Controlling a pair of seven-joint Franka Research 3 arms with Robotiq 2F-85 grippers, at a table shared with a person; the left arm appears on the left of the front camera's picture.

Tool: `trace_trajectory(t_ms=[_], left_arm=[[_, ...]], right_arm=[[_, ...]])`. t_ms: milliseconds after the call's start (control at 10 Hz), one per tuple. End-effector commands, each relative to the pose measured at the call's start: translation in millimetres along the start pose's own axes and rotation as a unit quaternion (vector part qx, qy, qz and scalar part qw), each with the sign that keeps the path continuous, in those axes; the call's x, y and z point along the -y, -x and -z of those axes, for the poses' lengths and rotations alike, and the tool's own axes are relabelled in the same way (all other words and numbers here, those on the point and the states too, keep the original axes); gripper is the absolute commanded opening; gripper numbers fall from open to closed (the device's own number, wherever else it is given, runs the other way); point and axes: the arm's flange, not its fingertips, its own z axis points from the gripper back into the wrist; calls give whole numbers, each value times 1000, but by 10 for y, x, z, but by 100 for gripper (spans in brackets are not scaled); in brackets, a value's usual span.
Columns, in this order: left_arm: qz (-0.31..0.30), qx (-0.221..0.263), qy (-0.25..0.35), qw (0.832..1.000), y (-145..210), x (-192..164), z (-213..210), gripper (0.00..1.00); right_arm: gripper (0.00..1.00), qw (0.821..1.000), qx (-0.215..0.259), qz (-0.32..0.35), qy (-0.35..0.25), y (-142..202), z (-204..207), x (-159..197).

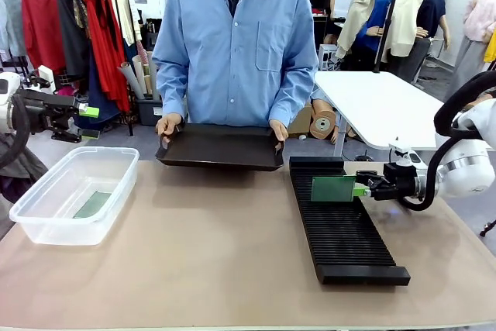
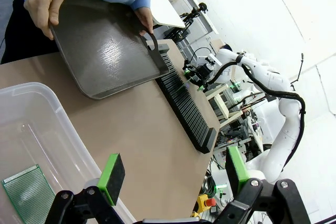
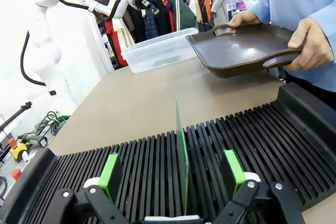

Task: Sort PCBs into racks and boxes based on the side picked up.
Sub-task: If the short side of the Blank PCB is picked up, insert it into the PCB Rack ; if the long side is picked up, place it in the Organizing box.

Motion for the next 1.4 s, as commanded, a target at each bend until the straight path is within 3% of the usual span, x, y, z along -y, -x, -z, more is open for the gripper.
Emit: trace_trajectory(t_ms=[0,1000,1300], left_arm=[[2,-2,-2,1000,1,8,-9,100],[2,-2,-2,1000,1,8,-9,100],[2,-2,-2,1000,1,8,-9,100]], right_arm=[[100,1000,-1,-2,2,-18,-1,1],[100,1000,0,0,0,0,0,0],[100,1000,4,5,13,-560,-6,-323]])
